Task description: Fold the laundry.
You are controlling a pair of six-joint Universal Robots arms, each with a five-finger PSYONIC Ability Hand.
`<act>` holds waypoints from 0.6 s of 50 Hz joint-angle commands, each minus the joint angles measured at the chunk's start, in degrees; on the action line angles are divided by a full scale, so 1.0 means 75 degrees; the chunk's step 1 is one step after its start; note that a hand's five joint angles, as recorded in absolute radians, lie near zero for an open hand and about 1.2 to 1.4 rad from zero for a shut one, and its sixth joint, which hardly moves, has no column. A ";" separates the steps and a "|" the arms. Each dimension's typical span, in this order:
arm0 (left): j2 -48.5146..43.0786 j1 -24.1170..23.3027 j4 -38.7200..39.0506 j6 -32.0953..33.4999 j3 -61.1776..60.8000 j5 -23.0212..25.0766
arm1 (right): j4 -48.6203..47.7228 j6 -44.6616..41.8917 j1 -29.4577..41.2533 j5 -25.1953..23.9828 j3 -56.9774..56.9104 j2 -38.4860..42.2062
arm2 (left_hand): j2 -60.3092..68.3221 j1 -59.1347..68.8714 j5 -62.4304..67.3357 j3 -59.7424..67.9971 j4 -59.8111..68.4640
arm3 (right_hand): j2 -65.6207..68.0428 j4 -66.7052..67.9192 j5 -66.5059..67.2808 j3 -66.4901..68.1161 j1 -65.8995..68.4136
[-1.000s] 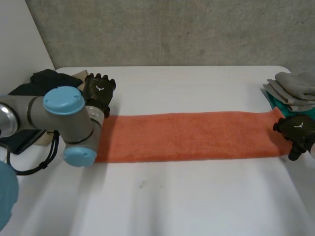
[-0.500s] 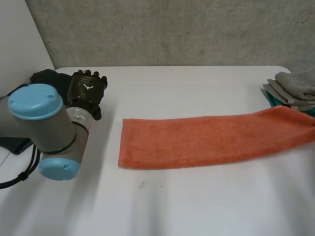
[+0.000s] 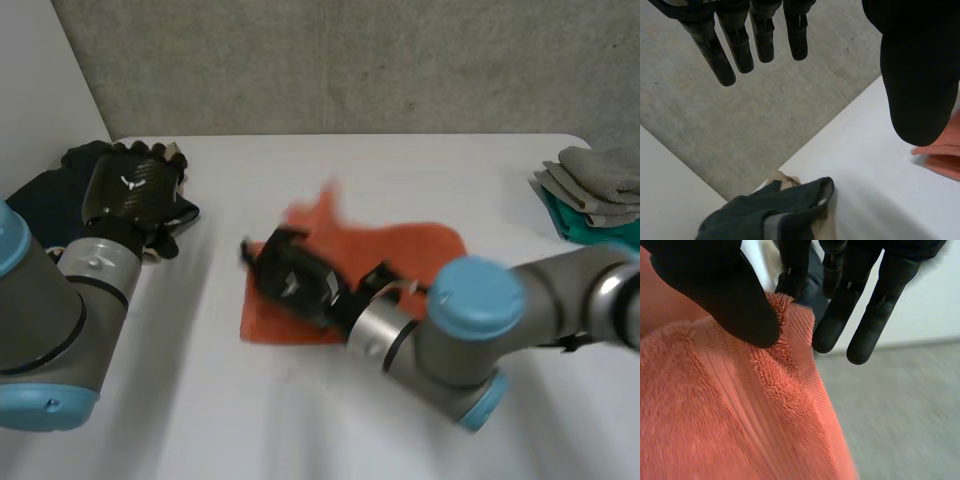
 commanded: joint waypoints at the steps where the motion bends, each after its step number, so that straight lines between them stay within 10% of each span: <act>1: -0.0117 -0.0092 0.0008 -0.0121 -0.0009 0.0022 | 0.0115 -0.0060 0.0259 -0.0113 -0.0010 0.0482 | -0.0138 -0.0312 -0.0021 -0.0134 -0.0101 | 0.4412 -0.2374 -0.2204 -0.2319 -0.1645; 4: -0.0210 -0.0209 0.0054 -0.0191 0.0143 0.0034 | 0.0174 0.0221 0.0189 -0.0031 0.0212 0.0072 | -0.0138 -0.0312 -0.0021 -0.0134 -0.0102 | -0.1047 -0.7833 -0.7664 -0.7779 -0.7105; 16: -0.1404 -0.1520 0.0230 -0.0238 0.1326 0.0022 | 0.1613 0.5224 -0.1533 0.1469 0.1033 -0.1675 | -0.0138 -0.0312 -0.0021 -0.0134 -0.0102 | -0.1047 -0.7833 -0.7664 -0.7779 -0.7105; 27: -0.2730 -0.2377 0.0125 -0.0203 0.2207 -0.0036 | 0.2951 0.4009 -0.3009 0.2066 0.1631 -0.1511 | -0.0138 -0.0312 -0.0021 -0.0134 -0.0102 | -0.1047 -0.7833 -0.7664 -0.7779 -0.7105; 30: -0.2730 -0.2366 0.0125 -0.0203 0.2148 -0.0036 | 0.2939 0.3296 -0.3174 0.2475 0.1655 -0.1487 | -0.0138 -0.0312 -0.0021 -0.0134 -0.0102 | 0.1905 -0.4881 -0.4711 -0.4827 -0.4153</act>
